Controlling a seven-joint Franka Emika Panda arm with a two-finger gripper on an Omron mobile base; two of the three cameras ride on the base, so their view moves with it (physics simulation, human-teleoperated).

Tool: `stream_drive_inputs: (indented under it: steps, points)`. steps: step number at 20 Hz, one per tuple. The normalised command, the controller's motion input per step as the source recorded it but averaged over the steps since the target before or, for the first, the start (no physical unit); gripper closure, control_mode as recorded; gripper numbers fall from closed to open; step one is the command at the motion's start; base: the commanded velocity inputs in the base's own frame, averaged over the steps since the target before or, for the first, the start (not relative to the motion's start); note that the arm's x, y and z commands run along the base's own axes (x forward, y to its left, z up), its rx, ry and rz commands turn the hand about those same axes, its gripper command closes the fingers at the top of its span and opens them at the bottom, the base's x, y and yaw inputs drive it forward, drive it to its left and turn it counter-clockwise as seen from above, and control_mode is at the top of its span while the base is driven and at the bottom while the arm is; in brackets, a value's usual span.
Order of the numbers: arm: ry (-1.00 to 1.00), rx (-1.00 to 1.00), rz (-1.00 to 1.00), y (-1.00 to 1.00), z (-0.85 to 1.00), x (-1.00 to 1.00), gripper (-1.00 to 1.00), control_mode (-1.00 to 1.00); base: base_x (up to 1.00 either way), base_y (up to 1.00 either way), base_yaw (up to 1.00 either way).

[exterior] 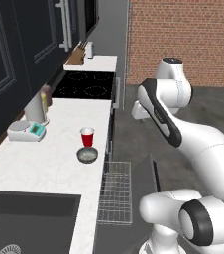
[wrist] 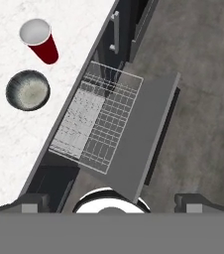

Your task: Pick up the cup and bowl from the counter, place them in the dishwasher, and close the dishwasher door.

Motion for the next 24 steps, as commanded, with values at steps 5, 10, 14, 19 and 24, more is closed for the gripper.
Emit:
stream_drive_inputs:
  steps: [5, 10, 14, 19, 24]
  points:
    - [0.00, 0.00, 0.00, 0.00, 0.00, 0.00, -1.00, 1.00, 0.00, 0.06, 0.00]
    - [0.00, 0.00, 0.00, 0.00, 0.00, 0.05, -1.00, -1.00, 0.00, 0.00, 0.00]
    - [0.00, 0.00, 0.06, 0.07, -0.19, 0.48, -1.00, -1.00, 0.00, 0.00, 0.00]
    - [0.00, 0.02, 0.08, 0.50, -0.42, 0.84, -1.00, -1.00, 0.00, 0.00, 0.00]
    - [0.05, 0.00, 0.00, 0.99, -0.44, 1.00, -1.00, -1.00, 0.00, 0.00, 0.00]
